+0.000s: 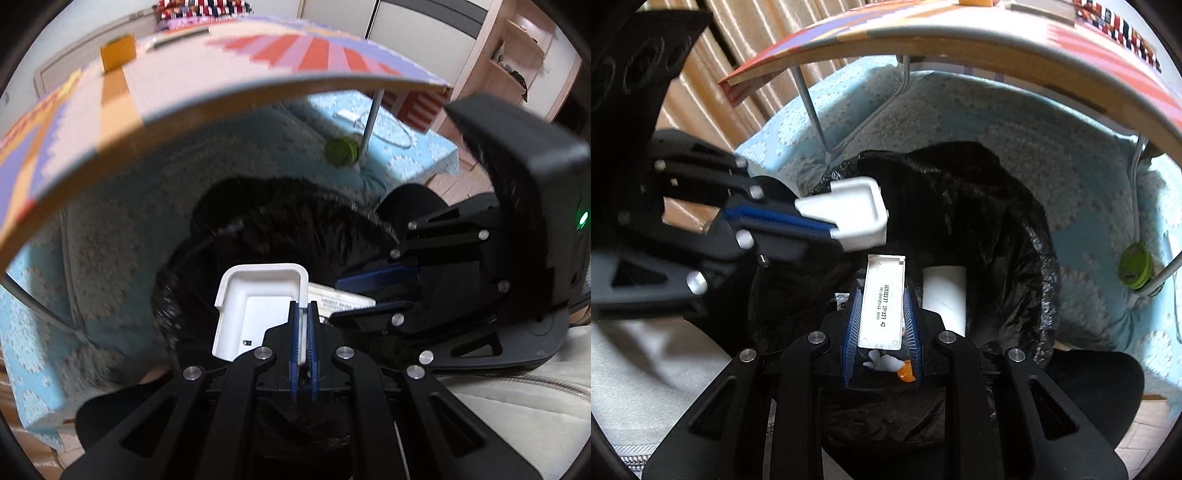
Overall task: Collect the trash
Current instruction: 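Lift the tray and paper strip and carry both tools over the trash bin, then open both tools to drop the tray and paper strip into the bin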
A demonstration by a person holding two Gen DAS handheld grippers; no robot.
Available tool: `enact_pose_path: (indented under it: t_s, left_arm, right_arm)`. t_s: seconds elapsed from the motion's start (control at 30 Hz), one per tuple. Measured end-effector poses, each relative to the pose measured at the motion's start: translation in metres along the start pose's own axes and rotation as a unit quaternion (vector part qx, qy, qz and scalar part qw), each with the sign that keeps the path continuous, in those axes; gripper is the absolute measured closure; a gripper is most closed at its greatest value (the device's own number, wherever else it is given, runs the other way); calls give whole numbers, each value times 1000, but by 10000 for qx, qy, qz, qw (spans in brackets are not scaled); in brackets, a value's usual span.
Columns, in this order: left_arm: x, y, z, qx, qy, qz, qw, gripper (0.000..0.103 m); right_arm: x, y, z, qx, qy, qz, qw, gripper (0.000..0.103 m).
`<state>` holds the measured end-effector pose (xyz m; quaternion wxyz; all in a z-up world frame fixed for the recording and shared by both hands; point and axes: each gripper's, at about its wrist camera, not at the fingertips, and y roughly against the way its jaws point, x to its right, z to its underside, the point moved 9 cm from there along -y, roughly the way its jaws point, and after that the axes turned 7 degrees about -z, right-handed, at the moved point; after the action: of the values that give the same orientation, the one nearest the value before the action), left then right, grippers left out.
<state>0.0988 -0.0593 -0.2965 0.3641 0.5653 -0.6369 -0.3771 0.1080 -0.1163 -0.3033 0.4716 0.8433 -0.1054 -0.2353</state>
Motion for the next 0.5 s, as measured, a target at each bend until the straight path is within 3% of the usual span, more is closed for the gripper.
enact_pose_path:
  t_s: [0.17, 0.3, 0.5]
  left_arm:
    - [3, -18, 9, -249, 148, 27, 9996, 99]
    - [6, -20, 10, -344, 152, 26, 9993, 96]
    - [3, -18, 5, -342, 288, -66, 9990, 96]
  right_arm:
    - [2, -5, 6, -174, -121, -102, 9997, 79]
    - [7, -4, 6, -173, -189, -48, 9997, 66]
    - [13, -4, 8, -386, -181, 214, 9989, 58]
